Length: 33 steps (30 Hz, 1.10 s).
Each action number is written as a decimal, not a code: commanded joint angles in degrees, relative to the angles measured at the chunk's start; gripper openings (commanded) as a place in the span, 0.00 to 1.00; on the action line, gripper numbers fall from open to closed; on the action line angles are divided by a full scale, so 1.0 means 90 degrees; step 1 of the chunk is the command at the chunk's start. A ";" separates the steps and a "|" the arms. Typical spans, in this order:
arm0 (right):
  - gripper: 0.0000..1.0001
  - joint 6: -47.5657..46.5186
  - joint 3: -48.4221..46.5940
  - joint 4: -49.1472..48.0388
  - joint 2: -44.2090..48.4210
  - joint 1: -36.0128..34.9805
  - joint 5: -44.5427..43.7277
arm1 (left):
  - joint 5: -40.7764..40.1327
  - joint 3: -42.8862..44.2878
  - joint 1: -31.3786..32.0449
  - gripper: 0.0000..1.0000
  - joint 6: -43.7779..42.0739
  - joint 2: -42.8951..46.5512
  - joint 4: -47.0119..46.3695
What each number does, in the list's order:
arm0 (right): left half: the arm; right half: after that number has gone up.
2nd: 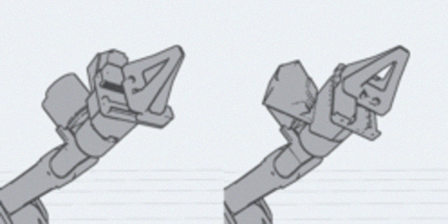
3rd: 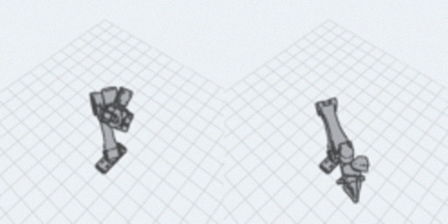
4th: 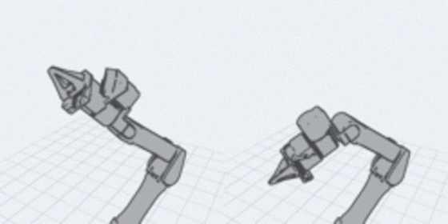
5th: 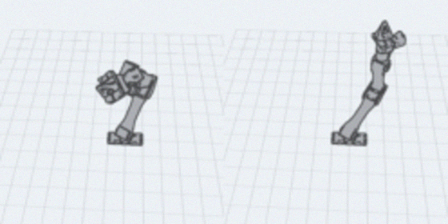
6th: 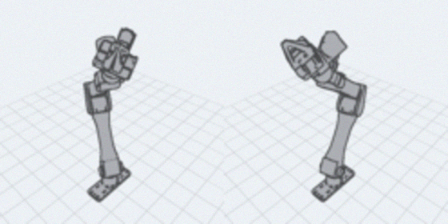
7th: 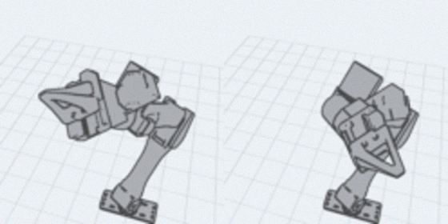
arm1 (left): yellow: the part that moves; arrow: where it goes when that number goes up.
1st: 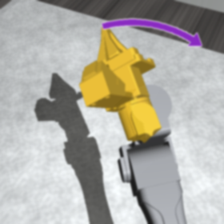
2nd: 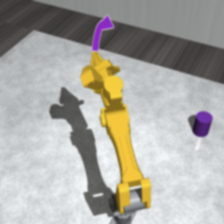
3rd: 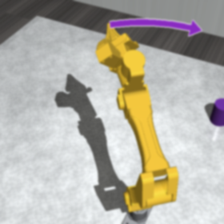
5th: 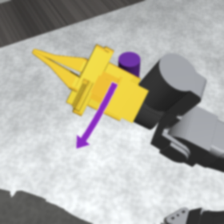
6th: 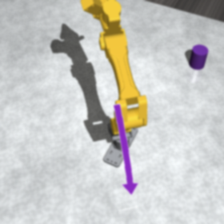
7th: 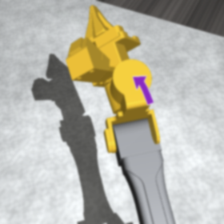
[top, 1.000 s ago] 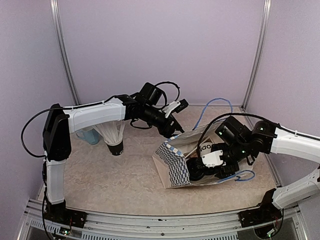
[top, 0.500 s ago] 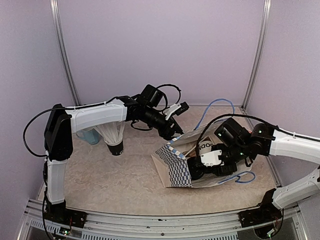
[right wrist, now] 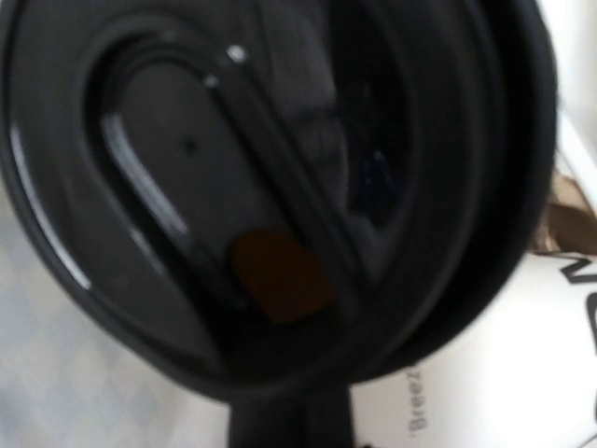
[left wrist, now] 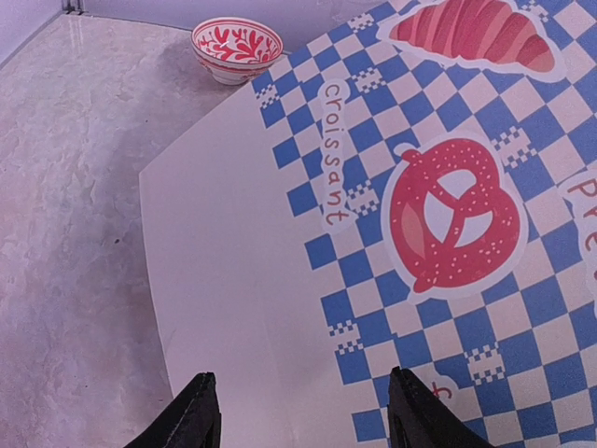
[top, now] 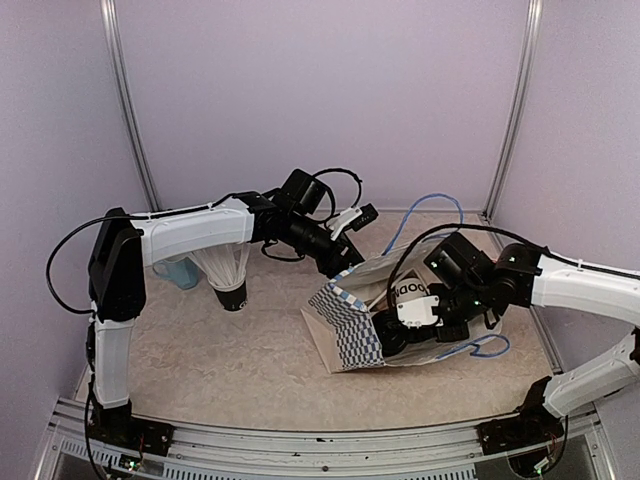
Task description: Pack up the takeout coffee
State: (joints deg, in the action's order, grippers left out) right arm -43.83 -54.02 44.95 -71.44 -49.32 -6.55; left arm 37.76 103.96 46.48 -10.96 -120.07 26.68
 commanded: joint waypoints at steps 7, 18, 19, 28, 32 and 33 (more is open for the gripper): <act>0.16 0.0024 -0.0563 0.0210 -0.0138 0.0128 0.0134 | 0.0058 -0.0057 0.0011 0.60 -0.0135 -0.0049 0.0132; 0.07 0.0013 -0.0922 0.0584 -0.0089 0.0138 0.0127 | 0.0006 -0.0067 0.0021 0.60 -0.0139 -0.0018 0.0160; 0.06 -0.0002 -0.0960 0.0618 -0.0097 0.0138 0.0108 | 0.0000 -0.0067 0.0021 0.60 -0.0147 -0.0018 0.0166; 0.45 -0.0066 -0.0508 0.0371 0.0032 0.0136 -0.0141 | -0.0020 -0.0086 0.0069 0.60 -0.0176 -0.0006 0.0185; 0.56 -0.0177 -0.0289 0.0180 0.0110 0.0138 -0.0192 | -0.0065 -0.0070 0.0080 0.60 -0.0235 -0.0044 0.0255; 0.58 -0.0190 -0.0243 0.0142 0.0131 0.0138 -0.0183 | -0.0080 -0.0062 0.0075 0.60 -0.0244 -0.0061 0.0258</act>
State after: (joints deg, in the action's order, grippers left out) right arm -44.73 -58.08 48.27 -72.05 -48.51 -7.53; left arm 37.26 103.85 46.68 -11.79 -120.07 27.92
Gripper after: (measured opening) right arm 0.554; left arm 0.604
